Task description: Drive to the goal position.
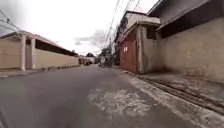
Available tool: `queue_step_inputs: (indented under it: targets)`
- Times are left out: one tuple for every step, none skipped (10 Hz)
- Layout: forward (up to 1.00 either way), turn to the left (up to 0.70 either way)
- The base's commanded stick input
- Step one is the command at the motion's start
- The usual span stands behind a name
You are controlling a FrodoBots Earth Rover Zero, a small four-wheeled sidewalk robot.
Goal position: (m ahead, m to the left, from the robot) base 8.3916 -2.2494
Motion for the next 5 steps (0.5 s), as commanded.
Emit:
queue_step_inputs:
  targets:
    - [0.7,0.0]
    - [0.7,0.0]
    - [0.7,0.0]
    - [0.7,0.0]
    - [0.7,0.0]
